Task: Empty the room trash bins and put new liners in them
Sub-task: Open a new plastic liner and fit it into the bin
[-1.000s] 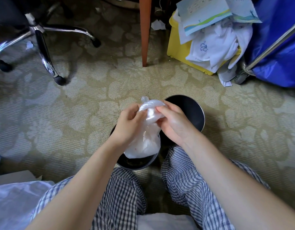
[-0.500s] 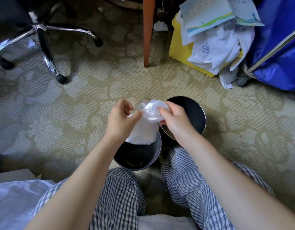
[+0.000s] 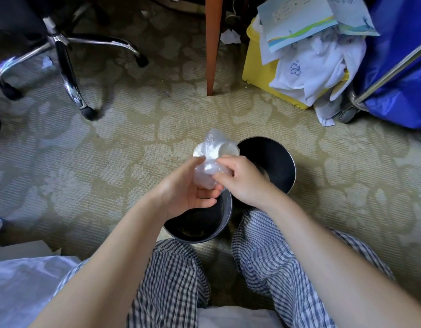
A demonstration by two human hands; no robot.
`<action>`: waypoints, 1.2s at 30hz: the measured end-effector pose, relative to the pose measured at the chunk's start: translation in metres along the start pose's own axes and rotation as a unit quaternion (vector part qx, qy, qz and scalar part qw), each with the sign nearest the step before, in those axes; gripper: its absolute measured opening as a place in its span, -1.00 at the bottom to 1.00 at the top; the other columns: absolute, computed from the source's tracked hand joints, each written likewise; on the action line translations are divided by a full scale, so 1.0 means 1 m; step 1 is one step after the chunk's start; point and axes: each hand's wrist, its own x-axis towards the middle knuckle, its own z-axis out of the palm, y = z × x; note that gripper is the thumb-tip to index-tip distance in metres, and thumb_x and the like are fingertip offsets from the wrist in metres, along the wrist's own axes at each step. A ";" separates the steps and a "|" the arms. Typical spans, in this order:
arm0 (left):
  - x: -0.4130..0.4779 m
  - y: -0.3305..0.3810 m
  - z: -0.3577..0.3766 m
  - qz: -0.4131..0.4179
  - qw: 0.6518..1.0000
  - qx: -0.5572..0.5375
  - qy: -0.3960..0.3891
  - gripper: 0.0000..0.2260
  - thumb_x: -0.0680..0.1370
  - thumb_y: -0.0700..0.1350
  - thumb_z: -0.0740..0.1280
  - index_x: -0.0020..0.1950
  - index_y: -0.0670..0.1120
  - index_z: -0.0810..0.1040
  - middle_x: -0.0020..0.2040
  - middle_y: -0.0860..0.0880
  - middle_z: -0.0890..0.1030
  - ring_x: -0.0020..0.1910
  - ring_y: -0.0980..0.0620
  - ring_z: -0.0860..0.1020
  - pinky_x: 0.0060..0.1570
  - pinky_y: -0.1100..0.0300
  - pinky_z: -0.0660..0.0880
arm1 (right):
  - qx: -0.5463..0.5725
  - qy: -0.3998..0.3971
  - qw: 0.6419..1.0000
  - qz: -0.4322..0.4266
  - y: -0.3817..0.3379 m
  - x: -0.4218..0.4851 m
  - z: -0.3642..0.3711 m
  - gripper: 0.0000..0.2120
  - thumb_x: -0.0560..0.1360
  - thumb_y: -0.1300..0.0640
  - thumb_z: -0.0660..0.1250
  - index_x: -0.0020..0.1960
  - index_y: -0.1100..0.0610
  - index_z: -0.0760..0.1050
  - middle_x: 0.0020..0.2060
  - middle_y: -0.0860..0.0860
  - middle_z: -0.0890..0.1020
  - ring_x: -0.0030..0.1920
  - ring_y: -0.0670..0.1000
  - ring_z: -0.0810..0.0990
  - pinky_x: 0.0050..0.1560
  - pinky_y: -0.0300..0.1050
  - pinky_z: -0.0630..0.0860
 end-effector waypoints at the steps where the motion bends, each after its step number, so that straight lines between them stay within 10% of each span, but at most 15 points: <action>1: 0.000 -0.001 0.000 0.004 1.000 0.005 0.004 -0.68 0.64 0.00 0.08 -0.04 -0.17 0.52 -0.27 -0.08 0.55 -0.34 0.05 0.51 -0.36 0.26 0.55 | -0.024 -0.026 0.999 -0.007 0.000 -0.001 0.002 -0.65 0.54 0.18 0.29 -0.35 0.28 0.29 -0.33 0.00 0.37 -0.29 -0.16 0.38 -0.21 -0.24 0.33; 6: 0.002 -0.005 0.001 0.011 0.999 0.015 0.045 -0.75 0.63 -0.11 0.16 -0.09 -0.21 0.55 -0.27 -0.12 0.55 -0.35 0.03 0.47 -0.20 0.19 0.54 | -0.051 -0.125 0.991 0.013 -0.007 -0.006 -0.005 -0.59 0.53 0.13 0.31 -0.42 0.15 0.25 0.04 -0.05 0.51 0.19 -0.07 0.38 0.11 -0.21 0.31; 10: 0.003 -0.010 0.009 -0.002 0.984 0.114 0.136 -0.61 0.64 0.03 0.13 -0.20 -0.21 0.53 -0.49 -0.08 0.46 -0.46 0.01 0.39 -0.46 0.26 0.45 | -0.079 -0.152 0.984 0.040 -0.011 -0.009 -0.001 -0.59 0.56 0.07 0.27 -0.39 0.10 0.19 -0.24 0.05 0.44 -0.25 0.02 0.44 -0.15 0.06 0.39; 13: 0.005 -0.008 0.009 0.040 0.969 0.190 0.151 -0.49 0.65 0.15 -0.01 -0.30 -0.15 0.44 -0.58 0.02 0.35 -0.57 0.10 0.28 -0.56 0.29 0.21 | -0.029 -0.087 0.995 0.030 -0.013 -0.009 0.003 -0.60 0.55 0.10 0.26 -0.39 0.06 0.17 -0.46 -0.09 0.25 -0.44 -0.12 0.22 -0.33 -0.10 0.22; 21: 0.008 -0.008 0.004 0.114 0.961 0.215 0.135 -0.45 0.64 0.17 -0.06 -0.35 -0.13 0.43 -0.53 0.07 0.17 -0.56 0.13 0.11 -0.58 0.30 0.07 | 0.026 0.085 0.996 -0.005 -0.006 -0.003 0.001 -0.90 0.50 0.27 0.25 -0.11 0.24 0.54 -0.22 0.10 0.55 -0.29 -0.11 0.43 -0.21 -0.20 0.39; 30: -0.002 0.000 -0.005 0.085 0.984 0.155 -0.024 -0.61 0.54 0.16 0.17 -0.39 0.02 0.53 -0.43 0.08 0.12 -0.50 0.15 0.07 -0.54 0.33 0.06 | 0.088 0.031 0.996 0.008 -0.008 -0.001 -0.005 -0.82 0.52 0.29 0.22 -0.24 0.31 0.46 -0.42 0.02 0.41 -0.37 -0.15 0.33 -0.27 -0.21 0.31; 33: -0.001 -0.002 -0.008 0.099 0.979 0.171 -0.054 -0.64 0.53 0.08 0.26 -0.39 -0.05 0.29 -0.43 0.07 0.13 -0.48 0.14 0.07 -0.53 0.33 0.07 | 0.084 0.016 0.996 0.020 -0.008 0.001 -0.004 -0.70 0.54 0.29 0.22 -0.36 0.22 0.29 -0.44 -0.08 0.28 -0.42 -0.17 0.26 -0.34 -0.26 0.25; 36: 0.000 -0.004 -0.011 0.094 0.976 0.182 -0.068 -0.63 0.57 0.14 0.21 -0.37 -0.01 0.38 -0.42 0.07 0.18 -0.47 0.14 0.09 -0.48 0.30 0.04 | 0.089 -0.027 0.995 0.045 -0.008 0.003 -0.006 -0.77 0.56 0.25 0.20 -0.26 0.28 0.43 -0.27 -0.03 0.42 -0.23 -0.18 0.44 -0.07 -0.15 0.45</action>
